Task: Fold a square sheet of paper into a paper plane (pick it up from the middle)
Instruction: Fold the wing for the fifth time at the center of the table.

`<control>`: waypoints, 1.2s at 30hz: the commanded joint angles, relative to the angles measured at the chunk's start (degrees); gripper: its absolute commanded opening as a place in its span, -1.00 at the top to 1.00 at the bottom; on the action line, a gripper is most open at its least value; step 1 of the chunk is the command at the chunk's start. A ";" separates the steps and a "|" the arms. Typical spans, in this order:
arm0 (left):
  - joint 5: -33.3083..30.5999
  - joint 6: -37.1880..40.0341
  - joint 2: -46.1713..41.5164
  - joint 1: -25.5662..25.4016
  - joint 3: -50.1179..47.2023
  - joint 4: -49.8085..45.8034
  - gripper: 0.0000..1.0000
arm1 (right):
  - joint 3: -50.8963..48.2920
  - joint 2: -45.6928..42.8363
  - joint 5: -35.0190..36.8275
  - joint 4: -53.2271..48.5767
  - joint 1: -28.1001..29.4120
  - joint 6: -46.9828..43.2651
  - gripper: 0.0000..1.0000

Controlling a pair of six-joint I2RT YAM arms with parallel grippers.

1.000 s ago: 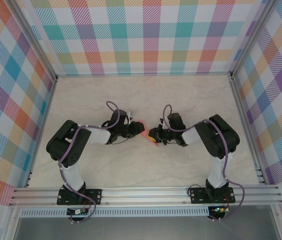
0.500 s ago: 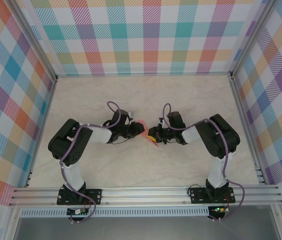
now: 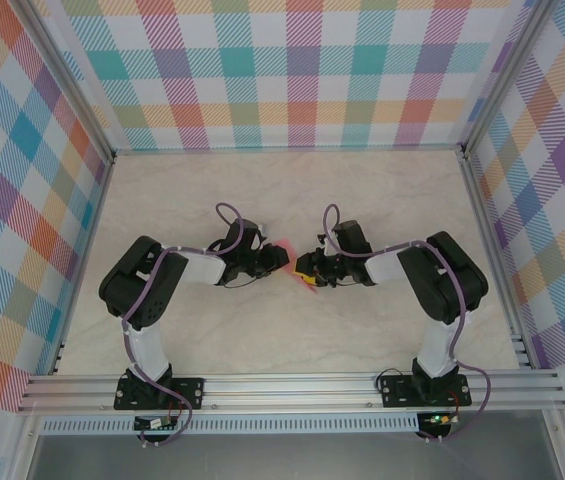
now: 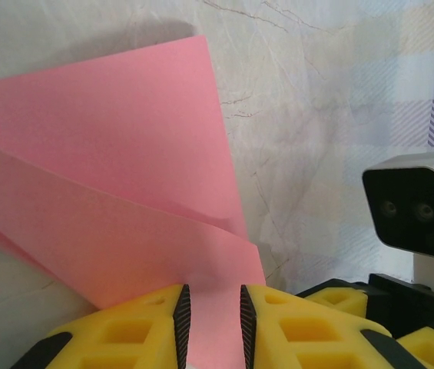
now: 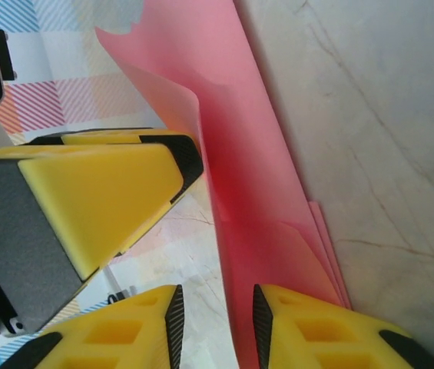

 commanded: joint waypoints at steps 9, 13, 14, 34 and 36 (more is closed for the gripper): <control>-1.06 -0.43 1.58 -0.55 1.76 -1.61 0.47 | 1.02 -9.07 10.51 -14.27 1.18 -27.08 0.34; -0.96 -0.49 1.67 -0.55 1.98 -1.83 0.47 | 2.52 -9.21 13.11 -17.30 3.20 -32.97 0.35; -0.95 -0.46 1.72 -0.55 2.06 -1.88 0.47 | 2.93 -9.13 13.85 -17.83 3.85 -33.98 0.35; -0.69 -0.09 1.78 -0.55 2.95 -3.45 0.48 | 4.55 -4.64 21.78 -16.23 8.50 -46.42 0.48; -0.69 0.03 1.89 -0.55 3.20 -3.59 0.48 | 4.70 -4.12 21.18 -16.12 8.47 -46.59 0.49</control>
